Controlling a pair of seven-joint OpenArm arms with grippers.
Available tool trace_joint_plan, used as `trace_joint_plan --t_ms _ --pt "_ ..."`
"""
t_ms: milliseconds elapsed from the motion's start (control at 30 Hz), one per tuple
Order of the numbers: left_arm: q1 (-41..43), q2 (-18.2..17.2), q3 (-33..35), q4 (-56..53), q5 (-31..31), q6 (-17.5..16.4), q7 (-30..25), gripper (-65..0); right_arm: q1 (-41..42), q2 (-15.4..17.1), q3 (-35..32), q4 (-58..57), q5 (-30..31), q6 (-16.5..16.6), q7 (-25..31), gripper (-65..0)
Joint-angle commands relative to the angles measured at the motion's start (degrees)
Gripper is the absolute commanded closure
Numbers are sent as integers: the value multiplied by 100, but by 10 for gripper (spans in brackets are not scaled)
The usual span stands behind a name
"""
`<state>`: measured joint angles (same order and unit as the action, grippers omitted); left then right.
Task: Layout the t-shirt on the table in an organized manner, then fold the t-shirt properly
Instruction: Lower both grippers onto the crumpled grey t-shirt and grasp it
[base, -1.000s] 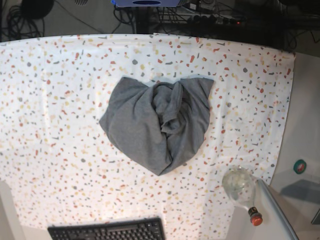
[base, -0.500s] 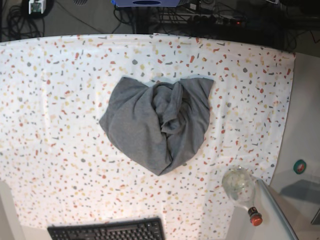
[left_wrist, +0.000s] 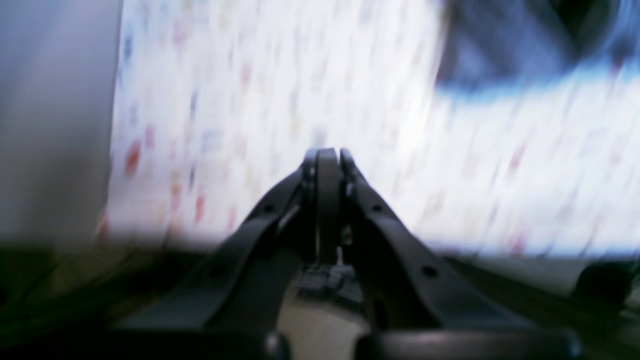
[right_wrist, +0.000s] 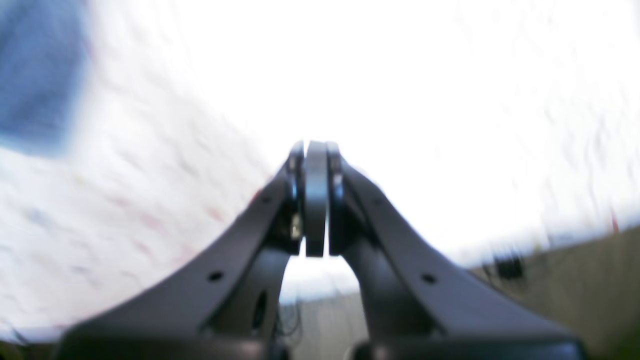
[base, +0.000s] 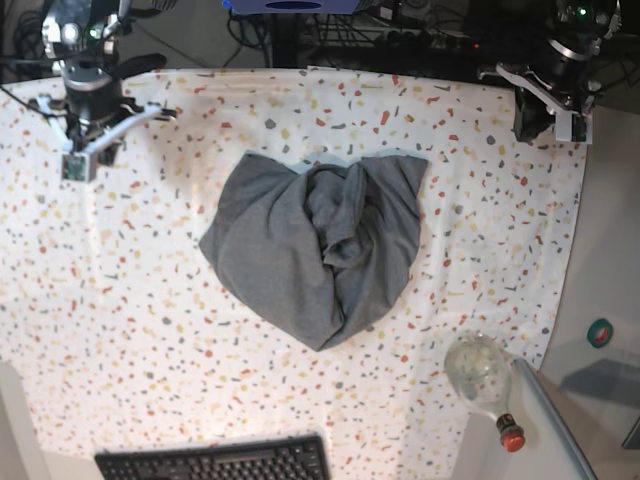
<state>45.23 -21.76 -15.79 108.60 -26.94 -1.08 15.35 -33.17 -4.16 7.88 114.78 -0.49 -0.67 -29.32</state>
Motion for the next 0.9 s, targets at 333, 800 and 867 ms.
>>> trace_joint_plan --t_ms 333,800,867 --pt "-853 26 -60 -675 -185 51 -54 -120 2715 157 -3764 -529 54 1 -1556 -422" --pt "-871 0 -922 -1211 -185 51 -54 -117 3638 -335 -5003 -3184 54 -2144 -765 -423" --pt "-879 -18 -957 -1211 -185 51 -54 -117 3638 -335 -5003 -3316 54 -2303 -756 -423"
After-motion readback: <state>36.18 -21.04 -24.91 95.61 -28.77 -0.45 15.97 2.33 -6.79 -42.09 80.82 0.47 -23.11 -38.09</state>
